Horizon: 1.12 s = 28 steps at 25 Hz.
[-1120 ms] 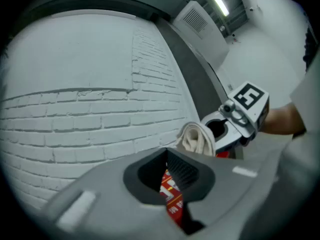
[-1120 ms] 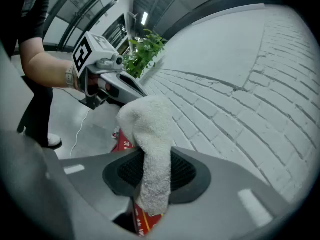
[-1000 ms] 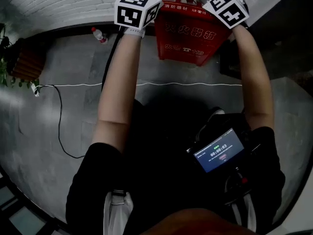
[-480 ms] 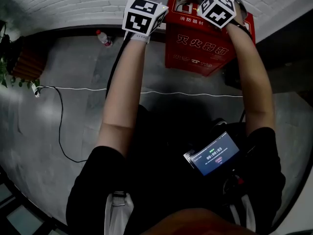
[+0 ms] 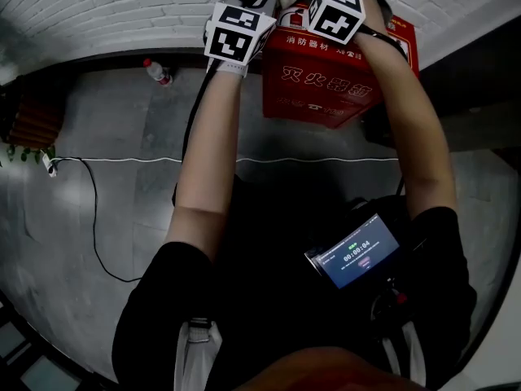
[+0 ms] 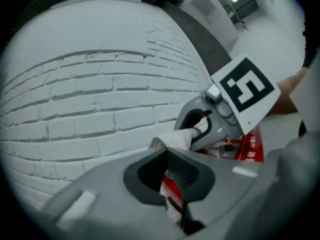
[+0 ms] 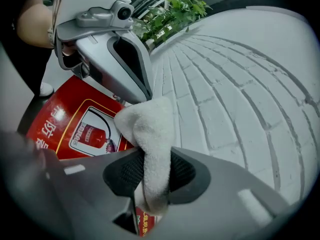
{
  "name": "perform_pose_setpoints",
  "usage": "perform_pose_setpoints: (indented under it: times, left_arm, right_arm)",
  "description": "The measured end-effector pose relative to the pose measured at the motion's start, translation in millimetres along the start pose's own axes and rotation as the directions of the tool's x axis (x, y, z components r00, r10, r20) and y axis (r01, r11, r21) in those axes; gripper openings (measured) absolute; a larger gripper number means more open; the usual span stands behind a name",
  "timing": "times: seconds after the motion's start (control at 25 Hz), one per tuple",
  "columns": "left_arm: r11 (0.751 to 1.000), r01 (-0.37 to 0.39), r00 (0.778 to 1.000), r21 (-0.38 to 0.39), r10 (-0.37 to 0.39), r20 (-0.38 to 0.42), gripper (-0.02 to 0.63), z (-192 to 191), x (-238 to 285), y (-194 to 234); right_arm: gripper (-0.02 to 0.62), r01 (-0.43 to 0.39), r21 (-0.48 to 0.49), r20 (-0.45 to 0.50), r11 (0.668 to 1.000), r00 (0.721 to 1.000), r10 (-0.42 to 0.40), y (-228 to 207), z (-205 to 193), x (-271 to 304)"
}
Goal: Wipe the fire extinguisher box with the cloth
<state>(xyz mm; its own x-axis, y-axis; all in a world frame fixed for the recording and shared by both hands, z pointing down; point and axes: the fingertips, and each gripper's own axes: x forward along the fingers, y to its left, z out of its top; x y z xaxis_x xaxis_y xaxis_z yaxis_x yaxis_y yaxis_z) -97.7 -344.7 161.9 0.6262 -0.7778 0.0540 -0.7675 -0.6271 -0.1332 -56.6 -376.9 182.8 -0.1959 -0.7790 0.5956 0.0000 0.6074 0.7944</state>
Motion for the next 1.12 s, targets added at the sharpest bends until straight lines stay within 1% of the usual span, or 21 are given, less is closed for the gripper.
perform_pose_setpoints:
  times: [0.08,0.16,0.36,0.44,0.56,0.64,0.84,1.12]
  left_arm:
    - [1.000,-0.007,1.000,0.004,0.007,-0.018,0.000,-4.2,3.7,5.7]
    - [1.000,-0.001,1.000,0.010,0.001,-0.026,0.000,-0.6,3.2,7.4]
    - [1.000,0.029,0.998,-0.001,-0.029,-0.049,0.000,9.1,5.7,-5.2]
    - [0.999,0.025,0.998,0.036,-0.022,-0.066,0.000,11.4,11.1,-8.4]
    - [0.989,0.005,0.996,0.149,0.009,-0.093,0.001,18.0,21.1,-11.9]
    - [0.983,0.027,0.996,0.182,-0.010,-0.090,0.002,31.4,25.4,-22.0]
    - [0.979,0.086,0.996,0.182,-0.078,-0.051,0.002,63.9,29.9,-55.4]
    - [0.969,0.153,0.988,0.195,-0.146,-0.049,0.002,73.4,45.7,-100.5]
  right_arm:
    - [0.106,-0.023,0.003,0.006,1.000,1.000,0.023,2.2,-0.7,4.7]
    - [0.098,-0.050,0.015,0.012,0.999,0.999,0.050,3.8,-1.3,5.7]
    - [0.091,-0.105,0.068,0.028,0.992,0.994,0.104,9.6,-11.0,1.3]
    - [0.091,-0.113,0.098,0.028,0.989,0.993,0.111,10.8,-20.6,-1.5]
    - [0.091,-0.117,0.115,0.014,0.986,0.993,0.116,12.2,-36.7,-10.2]
    - [0.091,-0.121,0.123,-0.003,0.985,0.992,0.122,13.2,-49.7,-17.4]
    - [0.091,-0.123,0.159,-0.039,0.980,0.991,0.131,13.8,-85.7,-36.4]
    - [0.091,-0.099,0.212,-0.114,0.972,0.985,0.126,15.7,-145.4,-60.8]
